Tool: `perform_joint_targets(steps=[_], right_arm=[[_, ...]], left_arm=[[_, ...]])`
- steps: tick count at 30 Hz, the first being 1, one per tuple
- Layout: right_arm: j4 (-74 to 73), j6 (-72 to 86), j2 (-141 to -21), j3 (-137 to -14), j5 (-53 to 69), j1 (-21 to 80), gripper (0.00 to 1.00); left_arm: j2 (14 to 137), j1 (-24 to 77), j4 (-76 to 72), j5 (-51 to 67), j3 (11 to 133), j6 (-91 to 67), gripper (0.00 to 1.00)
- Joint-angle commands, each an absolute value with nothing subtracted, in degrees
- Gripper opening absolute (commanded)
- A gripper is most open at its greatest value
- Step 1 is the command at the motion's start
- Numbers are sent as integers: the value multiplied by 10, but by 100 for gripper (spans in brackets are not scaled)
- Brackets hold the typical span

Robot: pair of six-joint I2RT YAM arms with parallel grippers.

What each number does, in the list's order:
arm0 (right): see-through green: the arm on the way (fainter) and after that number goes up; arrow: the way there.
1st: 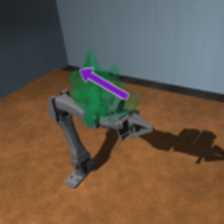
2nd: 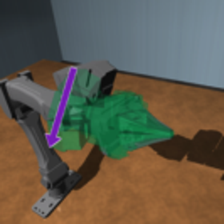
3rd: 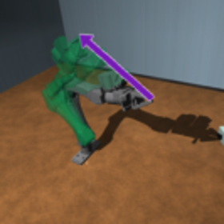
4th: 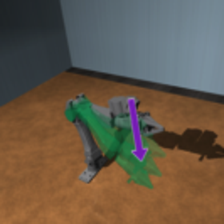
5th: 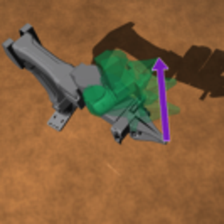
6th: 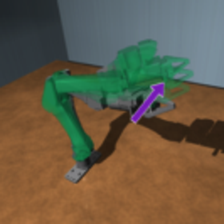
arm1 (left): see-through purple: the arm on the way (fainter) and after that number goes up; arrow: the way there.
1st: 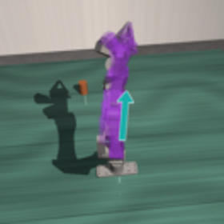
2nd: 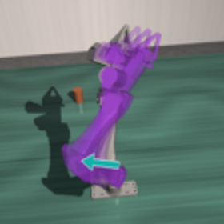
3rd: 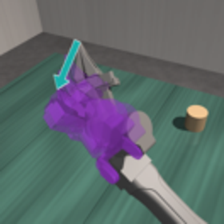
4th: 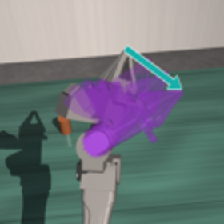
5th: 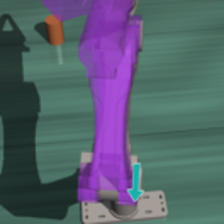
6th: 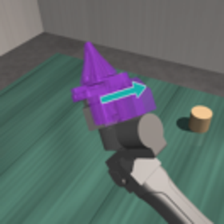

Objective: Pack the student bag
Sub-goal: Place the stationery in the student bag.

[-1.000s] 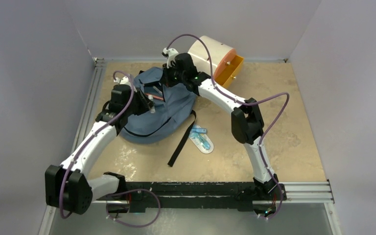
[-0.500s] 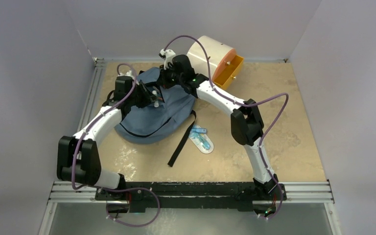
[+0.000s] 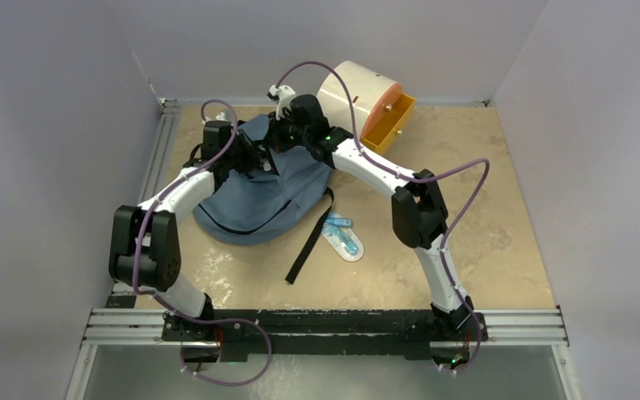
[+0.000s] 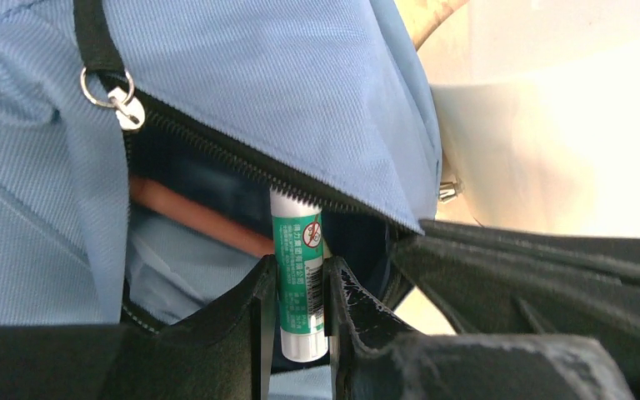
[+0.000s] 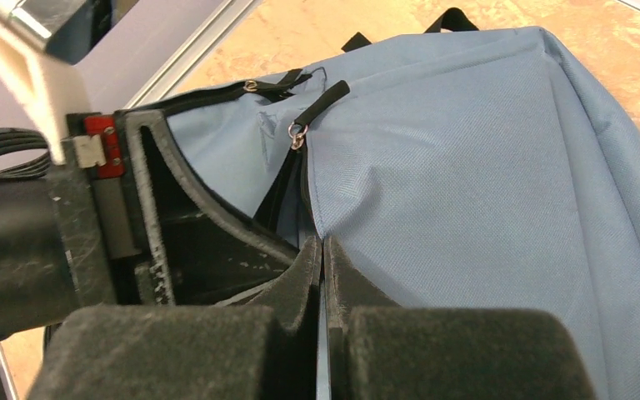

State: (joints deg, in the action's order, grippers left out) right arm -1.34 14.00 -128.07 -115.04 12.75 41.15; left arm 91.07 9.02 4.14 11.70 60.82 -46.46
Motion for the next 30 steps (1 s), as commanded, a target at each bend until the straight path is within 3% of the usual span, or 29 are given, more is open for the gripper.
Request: perform_joint_targets(steps=[1, 6, 17, 24, 30], right_arm=[[27, 153, -1224, -1171, 145, 418, 0], [33, 160, -1224, -1170, 151, 421, 0], [33, 163, -1230, -1169, 151, 422, 0], [30, 161, -1231, -1168, 145, 421, 0], [20, 152, -1238, -1177, 142, 421, 0]], left_arm=[[927, 86, -24, 97, 643, -481, 6], [958, 87, -33, 108, 659, -481, 12], [949, 90, -35, 108, 639, -483, 39], [912, 90, 17, 98, 639, -476, 41], [795, 90, 53, 76, 578, -475, 41]])
